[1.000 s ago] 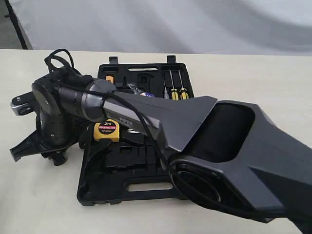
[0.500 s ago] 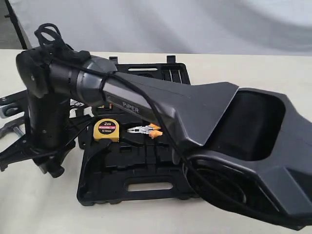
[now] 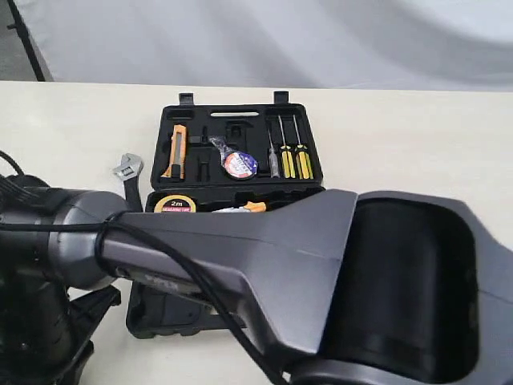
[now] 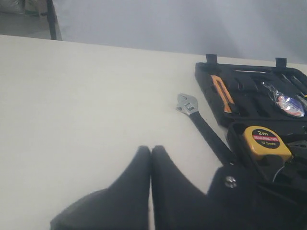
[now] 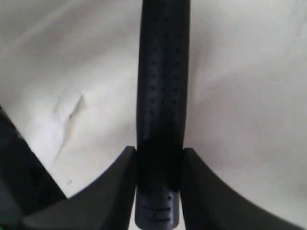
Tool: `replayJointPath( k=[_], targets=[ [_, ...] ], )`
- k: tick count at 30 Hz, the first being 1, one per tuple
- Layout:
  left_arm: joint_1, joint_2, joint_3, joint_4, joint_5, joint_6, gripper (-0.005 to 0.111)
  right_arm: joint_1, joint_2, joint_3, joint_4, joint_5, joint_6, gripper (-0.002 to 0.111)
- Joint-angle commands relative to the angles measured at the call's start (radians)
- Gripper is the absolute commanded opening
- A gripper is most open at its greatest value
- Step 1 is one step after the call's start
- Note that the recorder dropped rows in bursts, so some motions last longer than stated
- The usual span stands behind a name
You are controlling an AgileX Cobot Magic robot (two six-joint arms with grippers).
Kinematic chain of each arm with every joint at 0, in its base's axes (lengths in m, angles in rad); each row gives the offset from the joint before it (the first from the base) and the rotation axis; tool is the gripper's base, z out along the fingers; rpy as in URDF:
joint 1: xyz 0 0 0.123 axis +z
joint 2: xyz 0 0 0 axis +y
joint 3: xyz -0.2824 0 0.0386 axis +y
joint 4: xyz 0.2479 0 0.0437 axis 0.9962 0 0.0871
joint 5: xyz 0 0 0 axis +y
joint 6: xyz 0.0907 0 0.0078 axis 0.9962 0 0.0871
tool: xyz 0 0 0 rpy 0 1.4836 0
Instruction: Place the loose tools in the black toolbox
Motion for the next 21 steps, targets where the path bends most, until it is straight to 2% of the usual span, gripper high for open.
replayJointPath(
  k=[1,6,11,13,19,21],
  targets=[
    [0.003,-0.008,0.009,-0.014,-0.017,-0.010,0.001,0.003,-0.099,0.154,-0.070,0.010,0.001,0.000],
    [0.003,-0.008,0.009,-0.014,-0.017,-0.010,0.001,0.003,-0.206,0.368,-0.174,0.010,0.001,0.000],
    [0.003,-0.008,0.009,-0.014,-0.017,-0.010,0.001,0.003,-0.269,0.531,-0.181,0.010,-0.007,0.003],
    [0.003,-0.008,0.009,-0.014,-0.017,-0.010,0.001,0.003,-0.279,0.573,-0.179,0.010,-0.007,0.011],
    [0.003,-0.008,0.009,-0.014,-0.017,-0.010,0.001,0.003,-0.284,0.594,-0.171,-0.055,-0.007,0.050],
    [0.003,-0.008,0.009,-0.014,-0.017,-0.010,0.001,0.003,-0.298,0.590,-0.171,-0.084,-0.007,0.058]
  ],
)
